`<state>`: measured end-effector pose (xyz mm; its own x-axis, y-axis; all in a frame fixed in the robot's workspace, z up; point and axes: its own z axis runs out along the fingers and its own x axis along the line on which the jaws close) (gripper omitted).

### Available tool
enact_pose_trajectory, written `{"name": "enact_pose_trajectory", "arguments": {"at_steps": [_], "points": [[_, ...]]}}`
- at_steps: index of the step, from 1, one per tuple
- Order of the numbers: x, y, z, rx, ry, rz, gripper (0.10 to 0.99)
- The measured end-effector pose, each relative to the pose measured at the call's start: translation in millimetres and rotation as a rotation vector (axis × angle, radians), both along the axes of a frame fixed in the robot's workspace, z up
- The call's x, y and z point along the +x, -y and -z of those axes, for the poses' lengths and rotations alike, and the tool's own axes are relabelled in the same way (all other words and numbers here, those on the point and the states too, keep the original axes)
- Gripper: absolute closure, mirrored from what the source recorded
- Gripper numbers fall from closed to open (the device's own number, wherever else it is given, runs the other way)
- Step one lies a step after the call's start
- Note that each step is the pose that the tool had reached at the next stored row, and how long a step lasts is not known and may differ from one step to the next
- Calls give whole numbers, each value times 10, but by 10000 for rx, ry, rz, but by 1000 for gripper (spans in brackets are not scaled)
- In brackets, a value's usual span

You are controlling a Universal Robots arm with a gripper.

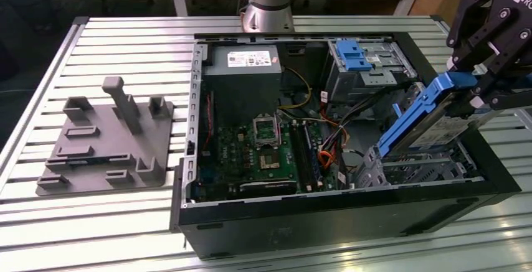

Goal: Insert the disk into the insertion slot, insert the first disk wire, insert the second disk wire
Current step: 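Insert the disk into the insertion slot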

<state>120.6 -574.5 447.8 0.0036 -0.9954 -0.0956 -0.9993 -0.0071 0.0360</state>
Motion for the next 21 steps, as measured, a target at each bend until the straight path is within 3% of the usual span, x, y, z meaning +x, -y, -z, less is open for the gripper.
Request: {"name": "enact_pose_trajectory", "arguments": {"at_steps": [21], "points": [[5, 0, 115, -7, -2, 1, 722]]}}
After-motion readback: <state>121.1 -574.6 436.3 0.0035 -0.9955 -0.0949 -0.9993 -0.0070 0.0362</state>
